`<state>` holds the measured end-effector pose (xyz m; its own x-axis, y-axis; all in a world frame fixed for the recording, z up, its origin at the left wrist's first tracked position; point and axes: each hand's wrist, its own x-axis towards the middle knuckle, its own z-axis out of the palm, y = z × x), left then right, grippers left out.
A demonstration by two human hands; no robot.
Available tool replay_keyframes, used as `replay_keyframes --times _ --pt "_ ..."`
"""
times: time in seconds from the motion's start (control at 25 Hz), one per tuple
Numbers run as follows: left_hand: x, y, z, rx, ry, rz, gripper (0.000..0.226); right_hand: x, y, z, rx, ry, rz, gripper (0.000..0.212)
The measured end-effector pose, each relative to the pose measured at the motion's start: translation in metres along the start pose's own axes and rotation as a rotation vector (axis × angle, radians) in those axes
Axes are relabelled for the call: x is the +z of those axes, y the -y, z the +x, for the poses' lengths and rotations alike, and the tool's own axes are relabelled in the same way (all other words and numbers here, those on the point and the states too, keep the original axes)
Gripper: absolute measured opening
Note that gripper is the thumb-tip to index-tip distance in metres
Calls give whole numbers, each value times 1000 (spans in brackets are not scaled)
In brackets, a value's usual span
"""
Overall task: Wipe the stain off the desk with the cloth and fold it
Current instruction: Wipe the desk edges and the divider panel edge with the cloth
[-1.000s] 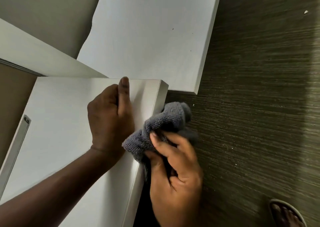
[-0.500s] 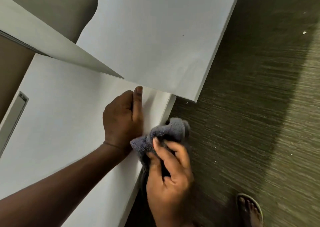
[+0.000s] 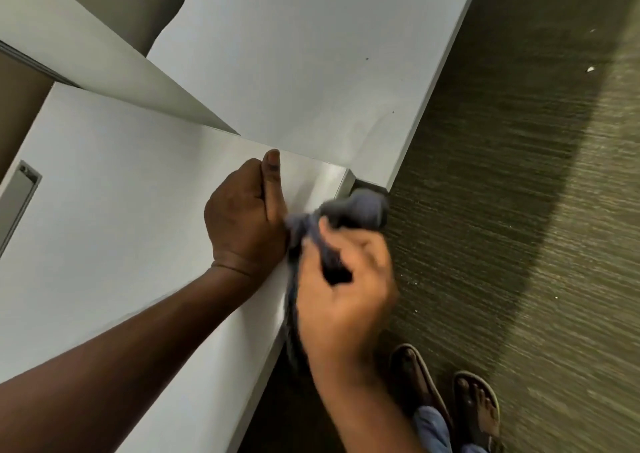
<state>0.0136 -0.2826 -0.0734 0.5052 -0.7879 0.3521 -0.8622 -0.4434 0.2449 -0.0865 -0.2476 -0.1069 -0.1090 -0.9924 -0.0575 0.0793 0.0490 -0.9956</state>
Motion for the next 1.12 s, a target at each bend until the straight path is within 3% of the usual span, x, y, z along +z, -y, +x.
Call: replay_keyframes --times 0.12,0.36,0.52,0.6,0.72,0.8,0.96,1.12 --pt "0 -1 1 -12 3 -14 44 11 2 40 14 -91 2 23" --pt "-1 0 2 -35 41 -20 40 -1 2 -19 -23 -47 -37 27" --pt "-3 -1 4 -6 87 -6 40 18 6 39 2 -180 -59 24" --pt "-5 0 4 -36 125 -17 40 24 9 53 97 -235 -15 22" --pt "-4 3 4 -61 127 -34 38 21 5 64 441 -304 271 11" --pt "-4 3 4 -75 125 -50 37 15 3 75 530 -335 341 12" --pt "-6 2 4 -82 156 -86 35 0 7 102 468 -214 274 13" --pt "-5 2 6 -103 131 -38 38 -13 -7 137 481 78 247 14"
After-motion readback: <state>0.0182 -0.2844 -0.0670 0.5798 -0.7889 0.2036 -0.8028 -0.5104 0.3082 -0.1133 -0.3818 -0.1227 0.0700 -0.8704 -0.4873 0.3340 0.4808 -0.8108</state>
